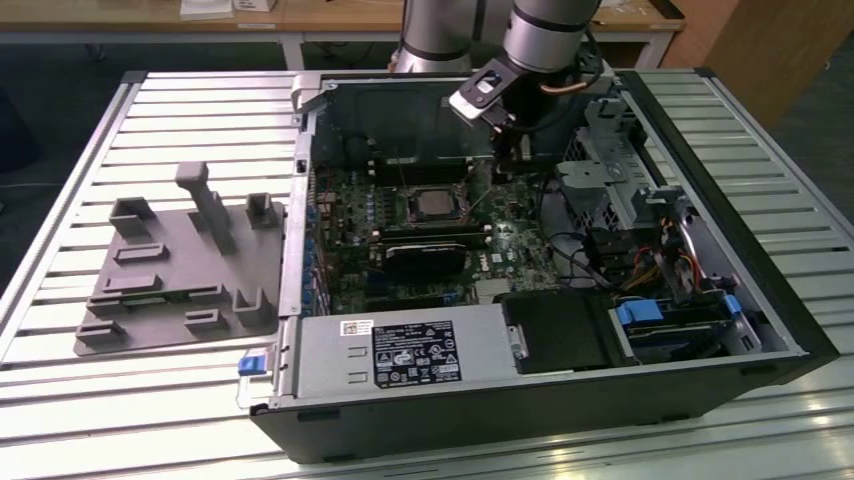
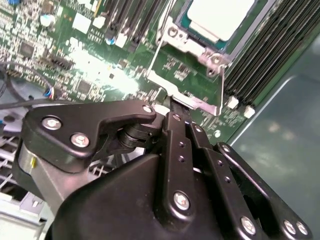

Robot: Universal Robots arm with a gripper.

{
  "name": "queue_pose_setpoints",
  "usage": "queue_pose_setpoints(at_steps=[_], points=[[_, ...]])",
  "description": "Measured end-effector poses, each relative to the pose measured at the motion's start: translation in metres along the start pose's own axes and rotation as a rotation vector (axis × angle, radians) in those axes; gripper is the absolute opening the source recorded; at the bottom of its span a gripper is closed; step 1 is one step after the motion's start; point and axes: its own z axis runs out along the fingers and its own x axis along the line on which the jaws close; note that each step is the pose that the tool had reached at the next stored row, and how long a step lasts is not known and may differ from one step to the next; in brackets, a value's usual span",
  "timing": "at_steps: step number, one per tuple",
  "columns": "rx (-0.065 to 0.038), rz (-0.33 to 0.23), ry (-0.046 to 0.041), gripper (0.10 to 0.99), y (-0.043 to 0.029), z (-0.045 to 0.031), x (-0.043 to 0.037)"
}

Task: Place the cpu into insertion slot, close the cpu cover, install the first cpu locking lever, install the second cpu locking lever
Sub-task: 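Close the cpu cover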

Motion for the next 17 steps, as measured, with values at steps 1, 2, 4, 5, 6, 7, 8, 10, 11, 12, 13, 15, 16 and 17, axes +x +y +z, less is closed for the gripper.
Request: queue_pose_setpoints(at_steps=[1,2,4,5,6,7,8,10,11,12,13,15,16,17], points=[[0.010,0.000,-0.0002,0.102,0.0002,0.0000,0.0000],[0.018,0.000,-0.0002,0.102,0.0003,0.0001,0.0000],[0.021,0.000,-0.0005,0.102,0.0003,0.0000,0.0000],[0.022,0.000,-0.0005,0.102,0.0003,0.0000,0.0000],[0.023,0.000,-0.0004,0.102,0.0003,0.0000,0.0000],[0.024,0.000,-0.0004,0.102,0.0003,0.0000,0.0000],[0.024,0.000,-0.0003,0.102,0.0002,0.0001,0.0000],[0.024,-0.001,-0.0001,0.102,-0.0008,0.0002,0.0000],[0.024,-0.001,0.0000,0.102,-0.0016,0.0002,0.0000],[0.024,-0.001,0.0000,0.102,-0.0025,0.0002,0.0000],[0.024,-0.001,0.0001,0.102,-0.0035,0.0003,0.0000],[0.024,-0.001,0.0003,0.102,-0.0061,0.0006,0.0000],[0.024,-0.001,0.0003,0.102,-0.0076,0.0006,-0.0001],[0.024,-0.001,0.0003,0.102,-0.0094,0.0008,-0.0001]])
